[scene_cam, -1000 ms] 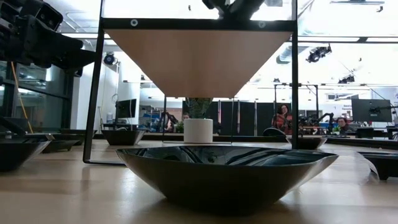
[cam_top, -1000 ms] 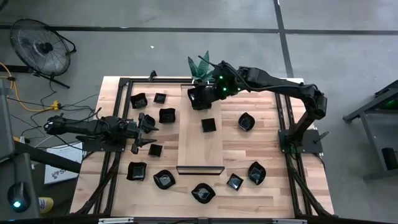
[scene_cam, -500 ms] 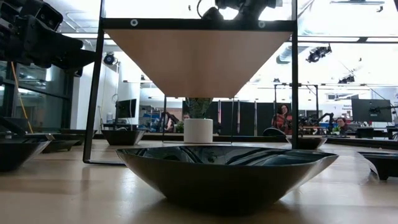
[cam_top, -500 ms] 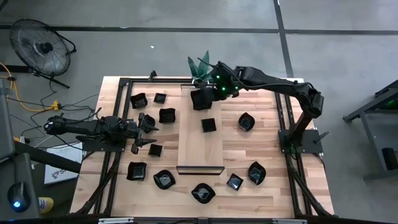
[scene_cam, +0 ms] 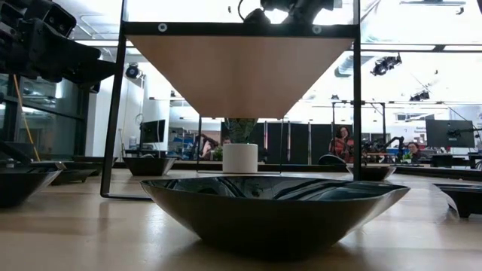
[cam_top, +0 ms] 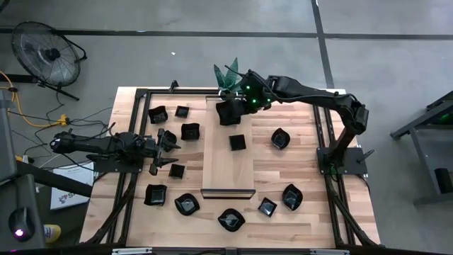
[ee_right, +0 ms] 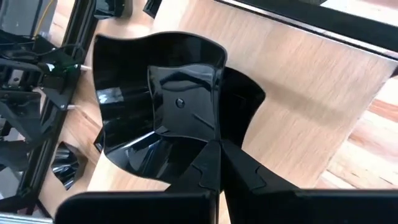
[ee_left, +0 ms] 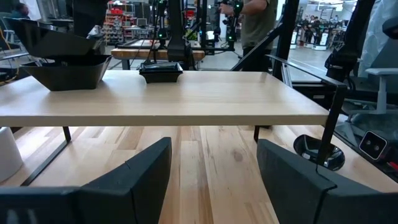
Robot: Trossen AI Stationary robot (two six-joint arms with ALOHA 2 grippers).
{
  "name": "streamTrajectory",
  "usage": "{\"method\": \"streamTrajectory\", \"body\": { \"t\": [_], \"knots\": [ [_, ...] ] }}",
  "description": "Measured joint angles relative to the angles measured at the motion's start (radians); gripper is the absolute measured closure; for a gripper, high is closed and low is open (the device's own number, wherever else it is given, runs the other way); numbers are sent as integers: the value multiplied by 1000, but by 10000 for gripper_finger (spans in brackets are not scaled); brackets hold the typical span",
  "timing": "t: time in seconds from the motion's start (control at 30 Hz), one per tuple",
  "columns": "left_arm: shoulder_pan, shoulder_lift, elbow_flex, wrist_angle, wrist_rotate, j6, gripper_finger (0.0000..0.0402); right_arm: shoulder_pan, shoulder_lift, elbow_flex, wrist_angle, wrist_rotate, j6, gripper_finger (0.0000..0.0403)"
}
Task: Pick & Place Mini shaped plates
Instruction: Stack the black distorted square plate on top of the black distorted square plate on the shelf
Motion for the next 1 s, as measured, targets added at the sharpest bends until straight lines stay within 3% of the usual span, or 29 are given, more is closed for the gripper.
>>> {"method": "streamTrajectory", "body": {
  "t": [1.0],
  "knots": [
    [0,0,0,0,0,0,168,11,0,0,-25,-3,-15,393]
  ]
}}
